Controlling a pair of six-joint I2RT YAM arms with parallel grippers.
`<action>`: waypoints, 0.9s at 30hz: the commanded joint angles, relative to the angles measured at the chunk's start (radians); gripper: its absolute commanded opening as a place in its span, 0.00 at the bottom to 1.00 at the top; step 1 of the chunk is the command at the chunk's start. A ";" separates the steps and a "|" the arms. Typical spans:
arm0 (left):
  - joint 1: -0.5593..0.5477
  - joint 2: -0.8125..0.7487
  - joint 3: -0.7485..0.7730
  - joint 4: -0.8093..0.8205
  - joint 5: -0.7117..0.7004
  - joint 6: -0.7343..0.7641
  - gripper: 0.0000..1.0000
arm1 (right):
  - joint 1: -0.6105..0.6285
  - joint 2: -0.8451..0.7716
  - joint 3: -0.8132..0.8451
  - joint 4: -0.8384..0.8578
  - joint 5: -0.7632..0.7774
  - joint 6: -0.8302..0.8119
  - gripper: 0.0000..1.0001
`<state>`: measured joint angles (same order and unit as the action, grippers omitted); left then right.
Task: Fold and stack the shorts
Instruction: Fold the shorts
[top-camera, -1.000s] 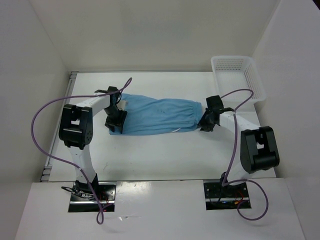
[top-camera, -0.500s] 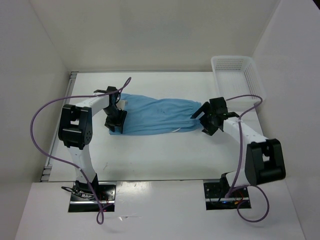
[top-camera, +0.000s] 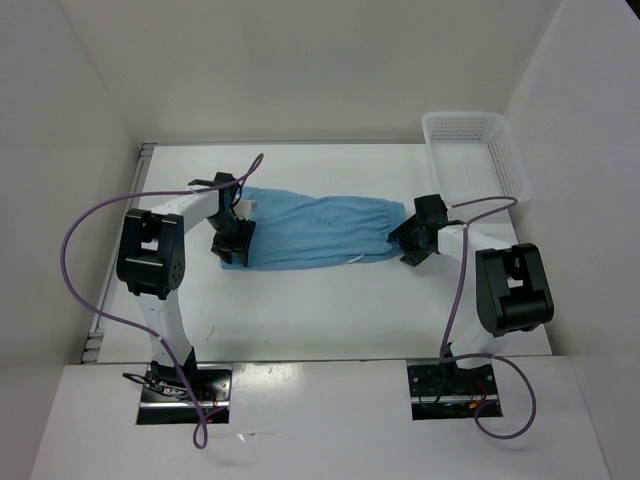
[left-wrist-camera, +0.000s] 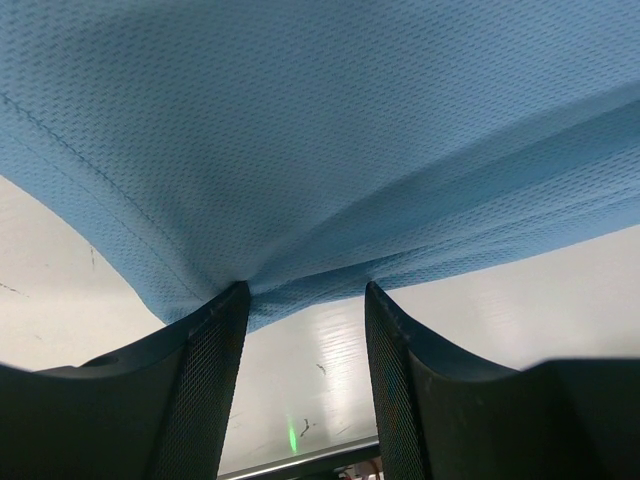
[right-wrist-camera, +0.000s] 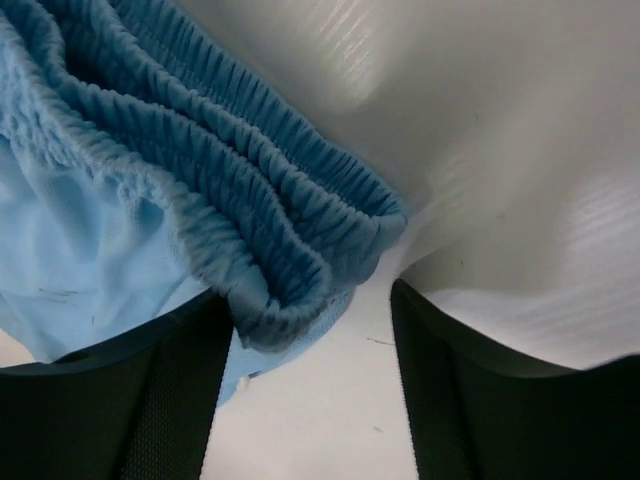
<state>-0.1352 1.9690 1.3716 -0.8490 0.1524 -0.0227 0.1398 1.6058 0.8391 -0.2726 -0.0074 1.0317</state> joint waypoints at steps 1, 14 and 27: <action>0.000 -0.030 -0.012 0.011 0.019 0.023 0.58 | -0.014 0.060 0.021 0.038 0.049 0.011 0.62; 0.000 -0.048 -0.031 0.011 0.019 0.023 0.58 | -0.034 0.120 0.092 0.015 0.030 -0.019 0.01; 0.000 -0.058 -0.012 -0.018 0.019 0.023 0.58 | -0.066 0.026 0.029 0.001 0.030 0.030 0.89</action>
<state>-0.1356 1.9522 1.3533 -0.8379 0.1696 -0.0227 0.0845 1.6680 0.9031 -0.2291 -0.0490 1.0523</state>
